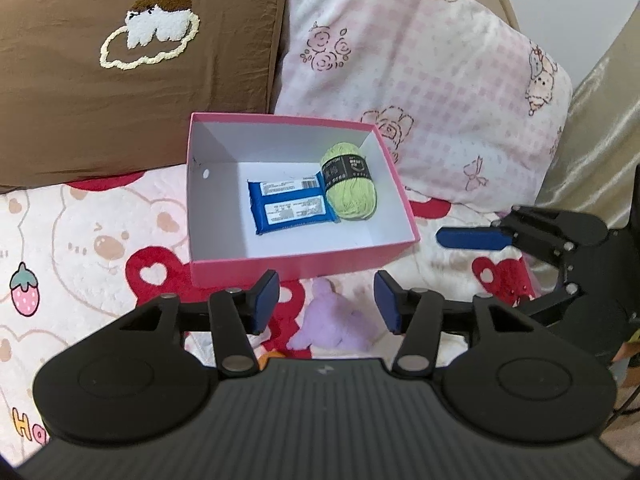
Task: Organize objects
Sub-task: 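Withdraw the left gripper from the box toward the white wipe packet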
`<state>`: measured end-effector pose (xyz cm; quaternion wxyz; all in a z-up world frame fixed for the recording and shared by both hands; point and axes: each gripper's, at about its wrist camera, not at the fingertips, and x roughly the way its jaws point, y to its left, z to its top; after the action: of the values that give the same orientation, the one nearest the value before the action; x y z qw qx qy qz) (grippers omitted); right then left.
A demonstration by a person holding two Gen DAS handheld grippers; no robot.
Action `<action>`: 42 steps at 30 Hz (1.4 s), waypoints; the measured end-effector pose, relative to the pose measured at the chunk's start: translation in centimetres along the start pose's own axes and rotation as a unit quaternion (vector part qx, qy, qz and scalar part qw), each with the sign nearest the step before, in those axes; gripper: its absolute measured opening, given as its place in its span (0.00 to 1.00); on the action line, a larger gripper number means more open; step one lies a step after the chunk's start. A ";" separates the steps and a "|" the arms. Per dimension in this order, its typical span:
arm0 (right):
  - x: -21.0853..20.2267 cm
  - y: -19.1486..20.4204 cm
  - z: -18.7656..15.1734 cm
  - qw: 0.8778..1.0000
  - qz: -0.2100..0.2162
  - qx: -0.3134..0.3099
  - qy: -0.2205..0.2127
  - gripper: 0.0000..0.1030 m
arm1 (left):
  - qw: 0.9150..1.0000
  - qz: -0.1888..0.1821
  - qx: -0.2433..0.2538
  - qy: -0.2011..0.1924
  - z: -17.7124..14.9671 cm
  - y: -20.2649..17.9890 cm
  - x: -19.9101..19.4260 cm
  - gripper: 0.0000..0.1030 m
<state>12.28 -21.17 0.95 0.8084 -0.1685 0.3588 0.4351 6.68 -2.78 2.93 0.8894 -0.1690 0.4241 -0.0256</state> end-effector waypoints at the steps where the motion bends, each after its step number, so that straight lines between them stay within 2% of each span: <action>1: -0.1 0.2 -0.1 1.000 0.003 -0.004 0.000 0.71 | 1.000 0.002 0.002 0.001 -0.3 0.1 -0.1 0.52; 4: -0.4 0.6 -0.4 1.000 0.009 -0.014 -0.003 0.75 | 1.000 0.003 0.002 0.007 -1.2 0.4 0.0 0.55; 14: -0.5 2.5 -1.8 0.998 0.037 -0.049 0.002 0.77 | 0.999 0.002 -0.019 0.029 -3.8 2.6 1.1 0.60; 24: 1.5 5.2 -3.3 0.991 0.085 -0.093 0.036 0.78 | 0.997 0.000 -0.037 0.063 -6.7 4.9 2.9 0.64; 30: 4.3 6.3 -4.4 0.988 0.119 -0.075 0.072 0.78 | 0.994 0.004 -0.054 0.092 -8.3 6.9 4.7 0.66; 42: 9.4 7.8 -6.8 0.981 0.148 -0.035 0.122 0.78 | 0.988 0.025 -0.073 0.133 -11.7 9.9 7.8 0.67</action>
<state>6.35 -15.30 -10.29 0.6791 -0.1933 0.4601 0.5382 1.77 1.82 -12.91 0.8108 -0.2183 0.5430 0.0053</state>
